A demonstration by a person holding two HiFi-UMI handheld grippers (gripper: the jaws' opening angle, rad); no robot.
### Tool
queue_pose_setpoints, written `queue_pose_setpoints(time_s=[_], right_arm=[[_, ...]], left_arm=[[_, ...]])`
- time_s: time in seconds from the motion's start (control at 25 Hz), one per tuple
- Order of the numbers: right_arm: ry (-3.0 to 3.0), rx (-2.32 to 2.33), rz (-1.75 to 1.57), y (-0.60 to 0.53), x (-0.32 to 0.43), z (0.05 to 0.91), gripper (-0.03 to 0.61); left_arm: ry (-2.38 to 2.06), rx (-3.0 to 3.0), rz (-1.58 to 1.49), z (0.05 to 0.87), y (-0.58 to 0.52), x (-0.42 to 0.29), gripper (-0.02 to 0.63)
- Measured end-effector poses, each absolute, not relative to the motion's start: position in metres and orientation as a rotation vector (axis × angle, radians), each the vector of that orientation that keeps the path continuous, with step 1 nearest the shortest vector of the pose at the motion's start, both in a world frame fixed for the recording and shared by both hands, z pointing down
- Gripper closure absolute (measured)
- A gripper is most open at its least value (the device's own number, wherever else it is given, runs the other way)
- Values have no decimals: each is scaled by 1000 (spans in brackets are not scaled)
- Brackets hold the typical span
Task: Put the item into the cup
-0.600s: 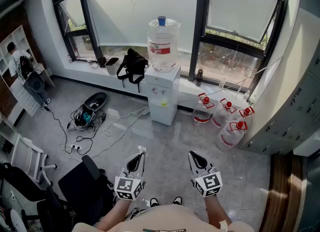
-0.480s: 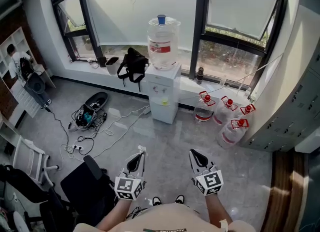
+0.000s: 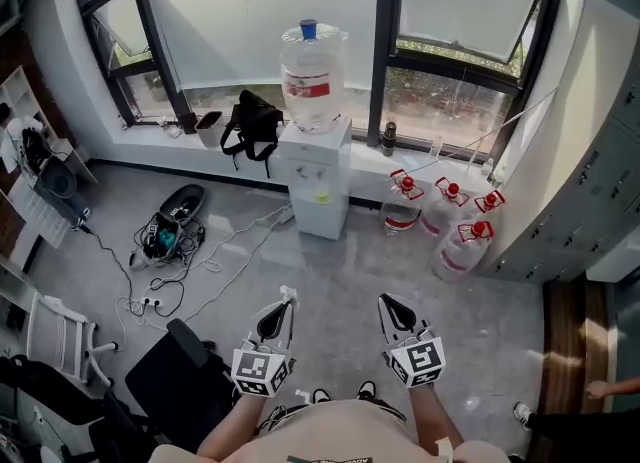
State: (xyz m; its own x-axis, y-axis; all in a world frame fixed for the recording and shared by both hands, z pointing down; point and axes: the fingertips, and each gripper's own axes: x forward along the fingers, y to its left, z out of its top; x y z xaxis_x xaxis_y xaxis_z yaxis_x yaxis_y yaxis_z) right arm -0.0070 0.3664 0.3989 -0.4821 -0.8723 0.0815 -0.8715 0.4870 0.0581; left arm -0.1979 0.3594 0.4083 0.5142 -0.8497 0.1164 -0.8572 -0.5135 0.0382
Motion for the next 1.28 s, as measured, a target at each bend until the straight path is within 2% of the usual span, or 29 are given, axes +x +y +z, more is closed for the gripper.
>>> queue_pose_setpoints(time_s=[0.56, 1.28], right_arm=[[-2538, 1605, 29, 310, -17, 427, 566], [-2661, 1359, -44, 83, 17, 421, 566]], left_arm=[[-1414, 2655, 145, 436, 282, -210, 604], [-1537, 2564, 153, 430, 77, -152, 604]])
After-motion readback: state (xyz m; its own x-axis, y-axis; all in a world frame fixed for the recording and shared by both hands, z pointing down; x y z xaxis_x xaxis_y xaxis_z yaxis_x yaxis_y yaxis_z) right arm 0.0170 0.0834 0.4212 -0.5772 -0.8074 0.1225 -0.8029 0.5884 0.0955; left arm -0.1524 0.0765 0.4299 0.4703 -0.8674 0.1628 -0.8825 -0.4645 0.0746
